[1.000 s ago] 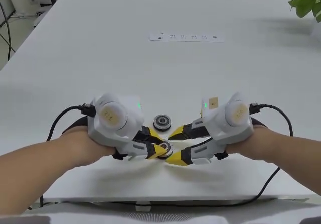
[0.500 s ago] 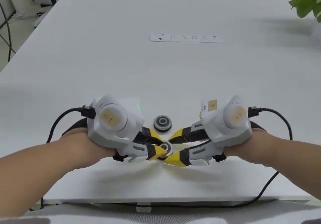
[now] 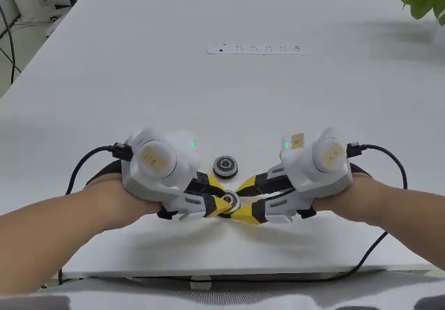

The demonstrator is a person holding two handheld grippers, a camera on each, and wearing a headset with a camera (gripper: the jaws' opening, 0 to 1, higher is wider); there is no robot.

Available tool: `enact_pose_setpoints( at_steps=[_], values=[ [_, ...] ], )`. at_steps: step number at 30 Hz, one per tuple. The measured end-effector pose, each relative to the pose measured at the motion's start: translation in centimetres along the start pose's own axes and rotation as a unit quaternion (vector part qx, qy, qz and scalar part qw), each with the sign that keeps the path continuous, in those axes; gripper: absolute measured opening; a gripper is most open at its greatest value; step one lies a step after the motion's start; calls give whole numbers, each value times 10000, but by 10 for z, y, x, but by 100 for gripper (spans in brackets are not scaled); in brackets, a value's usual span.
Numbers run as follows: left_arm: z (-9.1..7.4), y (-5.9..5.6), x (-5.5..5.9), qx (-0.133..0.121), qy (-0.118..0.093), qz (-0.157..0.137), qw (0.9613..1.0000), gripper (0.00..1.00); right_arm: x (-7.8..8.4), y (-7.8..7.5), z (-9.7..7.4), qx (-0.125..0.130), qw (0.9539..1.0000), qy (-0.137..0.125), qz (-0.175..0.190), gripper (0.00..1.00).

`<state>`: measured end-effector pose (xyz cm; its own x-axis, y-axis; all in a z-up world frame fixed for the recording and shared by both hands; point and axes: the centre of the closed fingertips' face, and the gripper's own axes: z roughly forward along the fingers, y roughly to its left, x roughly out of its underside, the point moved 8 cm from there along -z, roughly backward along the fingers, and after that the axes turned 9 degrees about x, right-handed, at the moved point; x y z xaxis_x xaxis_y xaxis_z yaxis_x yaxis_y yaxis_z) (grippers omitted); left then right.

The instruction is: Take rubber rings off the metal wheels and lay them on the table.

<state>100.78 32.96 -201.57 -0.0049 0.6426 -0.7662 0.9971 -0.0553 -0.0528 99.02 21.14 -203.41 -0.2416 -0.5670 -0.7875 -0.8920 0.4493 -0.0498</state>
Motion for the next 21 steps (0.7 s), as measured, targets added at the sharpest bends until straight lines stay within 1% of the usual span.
enact_pose_setpoints(
  at_steps=[14, 21],
  values=[
    [0, -1, 0, -21, -6, -11, 10000, 8, 3, 0, -3, -1, 10000, 40, 46, 16],
    [0, -1, 0, -27, -21, -46, 10000, 8, 4, 1, -4, -3, 9999, 46, 141, 14]
  ],
)
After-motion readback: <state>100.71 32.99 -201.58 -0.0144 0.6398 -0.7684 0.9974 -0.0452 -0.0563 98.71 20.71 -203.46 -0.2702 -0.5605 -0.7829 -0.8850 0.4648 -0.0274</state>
